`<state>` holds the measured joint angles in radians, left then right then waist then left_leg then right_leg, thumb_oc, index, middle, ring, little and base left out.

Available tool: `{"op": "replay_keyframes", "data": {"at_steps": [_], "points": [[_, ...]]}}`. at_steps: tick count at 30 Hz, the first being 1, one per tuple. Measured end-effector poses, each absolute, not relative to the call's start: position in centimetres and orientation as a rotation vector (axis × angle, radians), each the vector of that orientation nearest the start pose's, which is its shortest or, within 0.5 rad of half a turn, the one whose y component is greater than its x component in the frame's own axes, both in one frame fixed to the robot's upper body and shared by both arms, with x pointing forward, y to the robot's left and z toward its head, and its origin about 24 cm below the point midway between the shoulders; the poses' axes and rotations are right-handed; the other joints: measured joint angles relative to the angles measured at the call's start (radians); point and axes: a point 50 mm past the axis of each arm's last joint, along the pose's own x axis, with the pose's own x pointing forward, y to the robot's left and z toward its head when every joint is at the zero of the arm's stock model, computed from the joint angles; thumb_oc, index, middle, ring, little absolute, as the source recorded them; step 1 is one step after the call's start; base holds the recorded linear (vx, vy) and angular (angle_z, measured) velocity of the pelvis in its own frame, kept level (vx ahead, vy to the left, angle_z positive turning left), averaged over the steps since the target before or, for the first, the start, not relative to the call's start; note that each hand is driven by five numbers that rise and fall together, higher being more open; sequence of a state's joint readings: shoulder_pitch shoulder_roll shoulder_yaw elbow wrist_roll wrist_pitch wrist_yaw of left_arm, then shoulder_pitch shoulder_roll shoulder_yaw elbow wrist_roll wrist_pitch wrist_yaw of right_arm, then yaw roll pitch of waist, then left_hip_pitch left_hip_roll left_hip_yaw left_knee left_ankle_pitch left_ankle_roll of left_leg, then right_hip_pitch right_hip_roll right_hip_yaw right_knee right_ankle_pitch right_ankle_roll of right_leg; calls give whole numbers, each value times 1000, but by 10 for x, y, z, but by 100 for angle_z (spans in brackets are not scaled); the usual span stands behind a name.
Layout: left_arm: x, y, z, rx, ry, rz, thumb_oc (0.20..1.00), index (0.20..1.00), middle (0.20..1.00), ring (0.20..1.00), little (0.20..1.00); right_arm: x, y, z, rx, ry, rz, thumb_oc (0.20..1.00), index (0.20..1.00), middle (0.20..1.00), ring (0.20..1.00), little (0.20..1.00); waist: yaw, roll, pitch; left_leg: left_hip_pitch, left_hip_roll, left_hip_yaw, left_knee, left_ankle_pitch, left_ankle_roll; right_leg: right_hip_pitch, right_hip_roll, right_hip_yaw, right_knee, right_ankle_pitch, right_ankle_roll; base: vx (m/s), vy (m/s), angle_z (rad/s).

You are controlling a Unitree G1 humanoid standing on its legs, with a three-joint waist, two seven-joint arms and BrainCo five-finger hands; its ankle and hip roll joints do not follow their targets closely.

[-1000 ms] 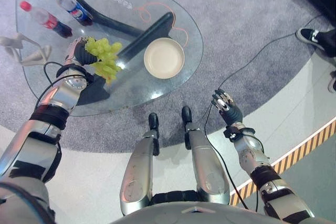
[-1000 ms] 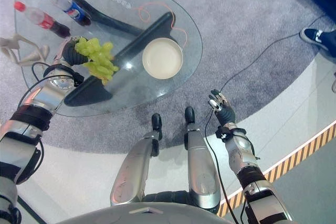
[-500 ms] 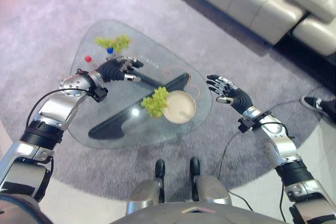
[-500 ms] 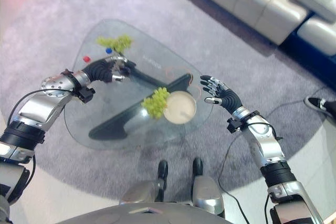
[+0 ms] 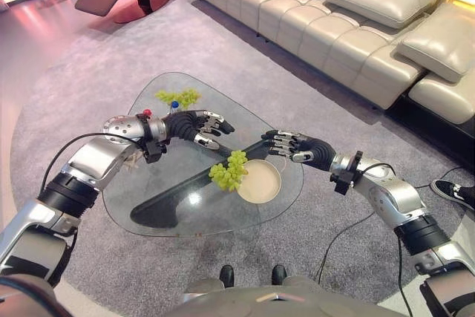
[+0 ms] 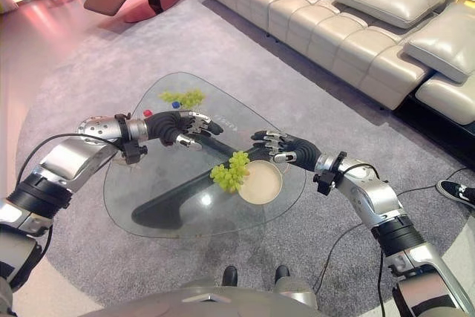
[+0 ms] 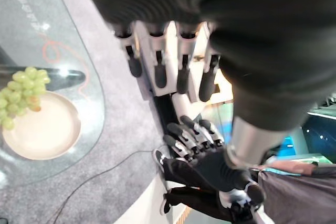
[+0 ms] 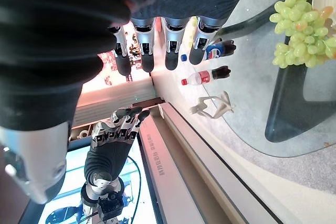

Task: Pick up fruits into the plate

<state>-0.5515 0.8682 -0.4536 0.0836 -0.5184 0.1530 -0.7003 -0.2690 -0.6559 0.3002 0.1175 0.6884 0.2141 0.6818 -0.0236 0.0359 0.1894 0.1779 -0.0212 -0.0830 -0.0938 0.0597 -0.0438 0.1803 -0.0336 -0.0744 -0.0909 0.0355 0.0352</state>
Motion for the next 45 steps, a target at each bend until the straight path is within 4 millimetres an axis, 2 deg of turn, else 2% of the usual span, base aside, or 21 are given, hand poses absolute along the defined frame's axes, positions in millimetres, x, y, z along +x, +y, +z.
{"op": "replay_keyframes", "data": {"at_steps": [1,4,7,13,16,17,21,22,24,26,30,32,34,39,42,45], "points": [[306,180,138,478,132,-974,1000,1000,1000,1000,1000,273,-178,66,49,260,907,1000,1000,1000,1000,1000,0,0,-7,0,0,1,0,0,0,0,0,1,0,0,0,51,1,-1],[302,187,128,463,162,-943,1000,1000,1000,1000,1000,264,-181,54,76,301,890,1000,1000,1000,1000,1000,-1,0,-29,0,1,4,0,-3,4,0,0,2,0,0,0,83,11,-2],[292,204,98,452,248,-834,1000,1000,1000,1000,1000,244,-191,18,165,415,798,1000,1000,1000,1000,1000,-1,2,-50,3,0,7,0,-1,10,1,-1,2,0,0,-1,95,39,-2],[288,236,57,515,382,-603,1000,1000,1000,1000,1000,222,-201,-27,222,558,625,1000,1000,1000,1000,1000,-5,5,-47,-12,-1,10,1,-1,10,-18,-3,3,0,0,0,-9,62,-1],[289,245,54,584,376,-511,1000,1000,1000,1000,1000,222,-207,-34,211,566,554,1000,1000,1000,1000,1000,-8,17,-28,-63,-2,11,5,17,11,-72,-5,3,5,11,4,-177,99,-2],[295,247,54,591,349,-450,1000,1000,1000,1000,1000,226,-212,-34,192,543,512,1000,1000,1000,1000,1000,-10,24,-1,-103,-5,14,22,23,12,-113,-8,4,16,22,3,-252,113,-4],[314,253,65,681,266,-270,1000,1000,1000,1000,1000,245,-222,-23,151,453,411,1000,1000,1000,1000,1000,-24,42,119,-218,-12,21,72,39,6,-226,-15,8,46,45,7,-185,90,-4],[324,253,72,744,235,-226,1000,1000,1000,1000,1000,254,-224,-16,137,414,390,1000,1000,1000,1000,1000,-30,48,183,-250,-13,22,87,38,-2,-257,-15,10,64,48,8,-212,110,-8],[338,253,86,850,175,-136,1000,1000,1000,1000,1000,265,-225,-9,139,366,361,1000,1000,1000,1000,1000,-38,45,270,-314,-14,29,114,43,-9,-333,-16,18,114,50,9,-178,103,-11],[348,254,98,918,127,-58,1000,1000,1000,1000,1000,267,-226,-8,153,348,343,1000,1000,1000,1000,1000,-42,37,341,-346,-15,48,130,44,-10,-389,-10,38,157,49,9,-178,110,-24],[365,268,119,993,122,112,1000,1000,1000,1000,1000,279,-221,1,176,293,345,1000,1000,1000,1000,1000,-58,17,379,-491,-20,76,191,43,-9,-567,-14,68,271,35,10,-71,77,-19],[370,267,121,1012,130,161,1000,1000,1000,1000,1000,278,-218,0,174,291,353,1000,1000,1000,1000,1000,-71,4,383,-531,-30,85,211,37,-1,-631,-14,91,324,18,13,-67,93,-24],[376,269,132,1031,121,215,1000,1000,1000,1000,1000,281,-217,3,173,275,358,1000,1000,1000,1000,1000,-80,-1,383,-596,-33,111,237,32,5,-712,-12,116,365,7,16,-40,71,-23],[384,276,150,1037,108,327,1000,1000,1000,1000,1000,282,-213,3,199,257,355,1000,1000,1000,1000,1000,-115,-6,383,-701,-29,131,301,16,19,-812,-2,148,399,7,17,-37,33,-17],[392,279,176,1029,71,427,1000,1000,1000,1000,1000,281,-209,2,199,251,361,1000,1000,1000,1000,1000,-141,-9,382,-784,-24,142,337,3,21,-888,10,171,407,10,19,-10,13,-13],[394,284,187,1022,70,506,1000,1000,1000,1000,1000,279,-205,-5,204,266,363,1000,1000,1000,1000,1000,-152,-16,382,-830,-13,159,375,-15,23,-923,18,182,407,19,19,-6,2,-19]]}}
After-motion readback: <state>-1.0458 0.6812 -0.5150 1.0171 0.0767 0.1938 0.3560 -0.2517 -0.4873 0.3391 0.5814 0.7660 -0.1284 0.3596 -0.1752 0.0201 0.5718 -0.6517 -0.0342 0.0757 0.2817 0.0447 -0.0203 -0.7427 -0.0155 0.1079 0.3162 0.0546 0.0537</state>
